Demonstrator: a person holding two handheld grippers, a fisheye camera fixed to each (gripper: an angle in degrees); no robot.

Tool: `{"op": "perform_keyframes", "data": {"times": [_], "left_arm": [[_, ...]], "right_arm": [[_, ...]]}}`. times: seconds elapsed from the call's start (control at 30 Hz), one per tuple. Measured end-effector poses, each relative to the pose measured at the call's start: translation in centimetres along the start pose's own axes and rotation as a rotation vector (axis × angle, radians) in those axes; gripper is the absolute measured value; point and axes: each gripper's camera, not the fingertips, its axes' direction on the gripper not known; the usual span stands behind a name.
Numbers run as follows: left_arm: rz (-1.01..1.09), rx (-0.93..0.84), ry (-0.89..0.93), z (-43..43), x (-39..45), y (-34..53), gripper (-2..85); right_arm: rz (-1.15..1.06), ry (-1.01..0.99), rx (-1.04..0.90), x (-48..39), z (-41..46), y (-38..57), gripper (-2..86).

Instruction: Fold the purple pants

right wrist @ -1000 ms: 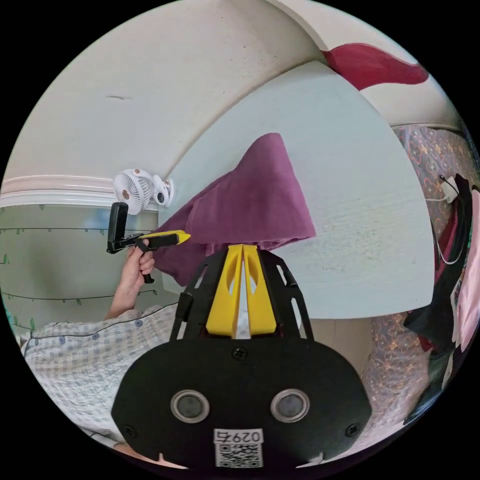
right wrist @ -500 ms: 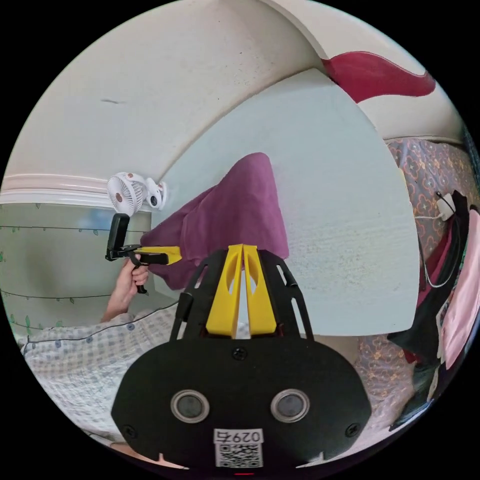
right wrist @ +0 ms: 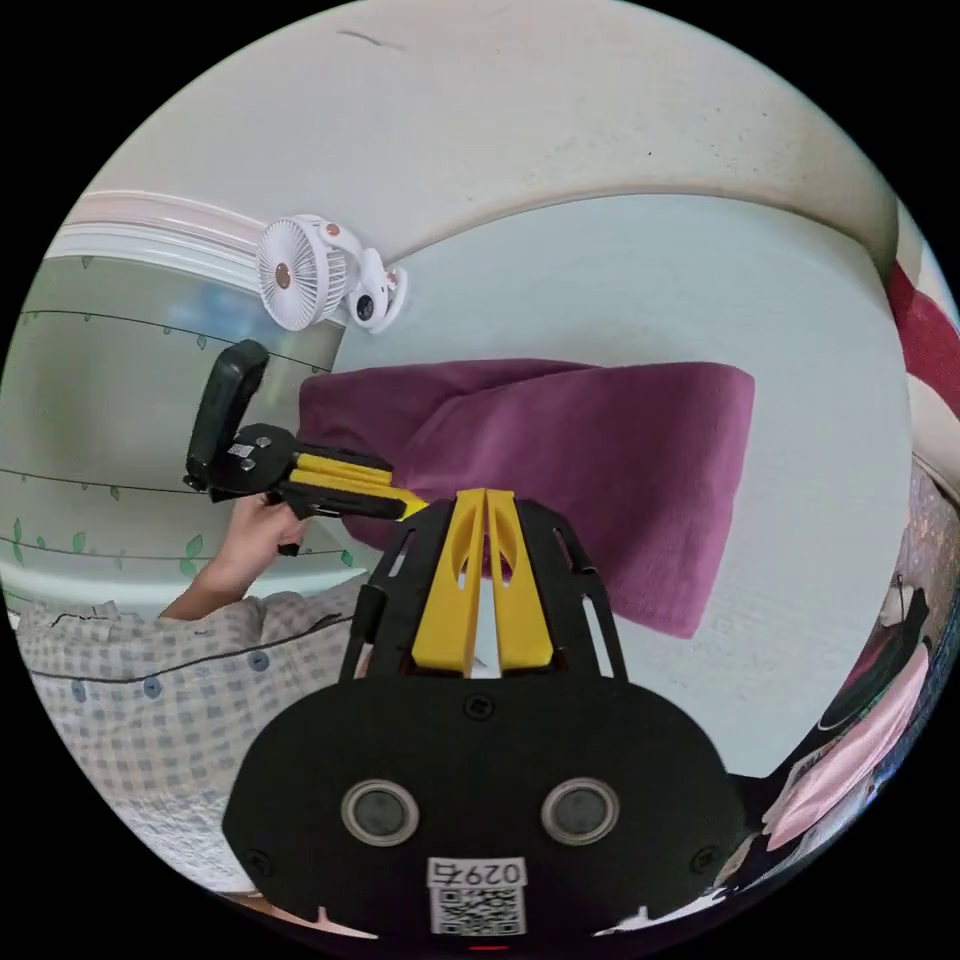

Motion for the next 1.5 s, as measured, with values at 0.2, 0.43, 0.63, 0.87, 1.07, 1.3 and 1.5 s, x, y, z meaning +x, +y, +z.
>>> {"op": "perform_keyframes", "data": {"times": [0.2, 0.43, 0.63, 0.87, 1.07, 1.3, 1.5], "left_arm": [[-0.022, 0.044, 0.230, -0.5, -1.6, 0.2, -1.0], [0.081, 0.054, 0.269, -3.0, 2.3, -2.4, -0.8], [0.104, 0.120, 0.214, -5.8, 3.3, -3.2, 2.0], [-0.147, 0.045, 0.171, -2.6, -2.3, -0.9, 10.3], [-0.285, 0.007, 0.238, 2.5, -3.7, -1.8, 12.5], [-0.299, -0.024, 0.128, 3.6, -2.9, -3.9, 10.8], [-0.255, 0.025, 0.115, 1.8, -1.3, -3.4, 0.1]], "right_arm": [[-0.061, -0.220, 0.036, 1.5, -3.1, 2.0, 1.7], [-0.340, 0.269, -0.035, -5.8, -3.4, 3.3, 14.1], [-0.376, 0.542, 0.052, -5.3, -5.3, 3.5, 2.6], [0.159, 0.283, 0.312, 11.7, -18.9, 8.4, 0.5], [0.597, -0.008, 0.270, 30.4, -22.5, 16.9, 0.2], [0.766, -0.533, 0.386, 43.1, -20.3, 23.8, -0.2], [0.701, -0.492, 0.297, 47.2, -21.3, 23.2, -0.3]]}}
